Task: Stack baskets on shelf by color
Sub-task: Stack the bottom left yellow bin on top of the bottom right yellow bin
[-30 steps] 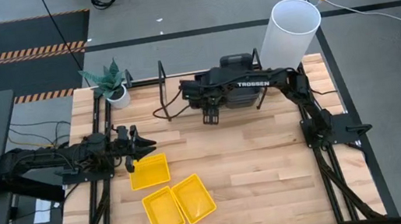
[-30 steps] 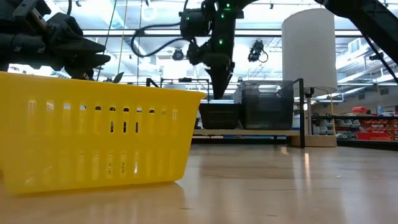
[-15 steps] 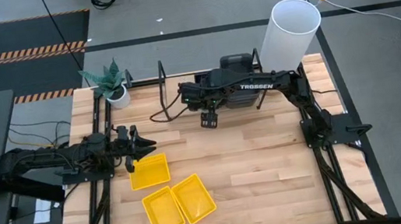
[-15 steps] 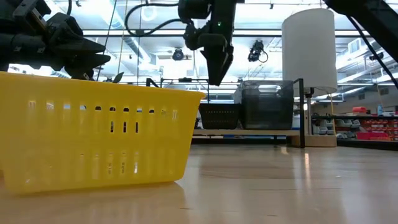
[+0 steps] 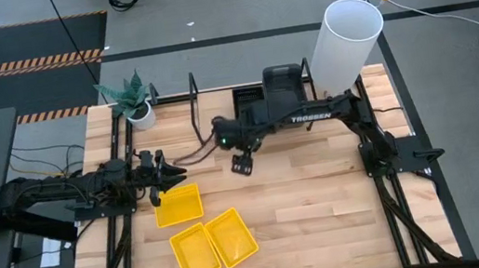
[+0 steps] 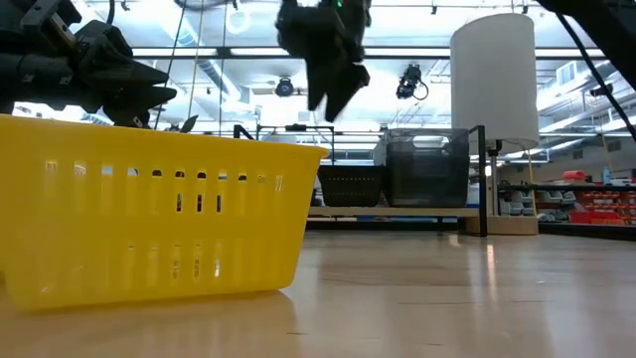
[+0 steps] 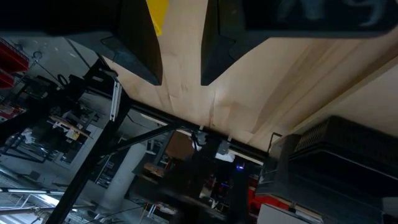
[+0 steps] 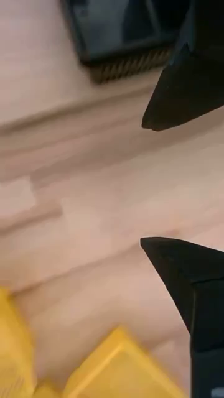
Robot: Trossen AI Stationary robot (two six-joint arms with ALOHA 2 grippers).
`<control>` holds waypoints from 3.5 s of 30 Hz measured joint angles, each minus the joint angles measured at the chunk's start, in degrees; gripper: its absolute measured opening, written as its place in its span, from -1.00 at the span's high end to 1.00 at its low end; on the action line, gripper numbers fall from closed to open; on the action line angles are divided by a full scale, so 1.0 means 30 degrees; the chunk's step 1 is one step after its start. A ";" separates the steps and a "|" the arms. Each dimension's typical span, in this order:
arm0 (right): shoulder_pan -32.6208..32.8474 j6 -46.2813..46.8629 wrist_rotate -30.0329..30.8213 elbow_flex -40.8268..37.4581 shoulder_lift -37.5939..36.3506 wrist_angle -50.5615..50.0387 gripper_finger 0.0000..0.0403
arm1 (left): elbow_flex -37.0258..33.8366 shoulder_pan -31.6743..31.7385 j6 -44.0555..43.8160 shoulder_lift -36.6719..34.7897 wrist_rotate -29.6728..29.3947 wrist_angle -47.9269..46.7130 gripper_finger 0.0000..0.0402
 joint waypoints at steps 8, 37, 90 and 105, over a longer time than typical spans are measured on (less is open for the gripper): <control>0.2946 0.2274 0.0398 0.0000 -0.0029 0.2804 -0.48 | 0.0000 -0.0003 0.0000 0.0007 0.0000 0.0003 0.42; 0.4172 -0.0409 0.2976 -0.0175 -0.0954 -0.0593 -0.40 | 0.0000 0.0004 0.0001 0.0003 -0.0001 0.0004 0.42; 0.3223 0.1777 0.5564 -0.0175 0.0597 1.2139 -0.21 | 0.0000 0.0004 0.0014 0.0007 -0.0004 -0.0011 0.42; 0.2947 0.3167 0.1827 -0.0641 0.0590 1.2047 -0.22 | 0.0000 0.0004 0.0002 0.0005 -0.0003 -0.0011 0.42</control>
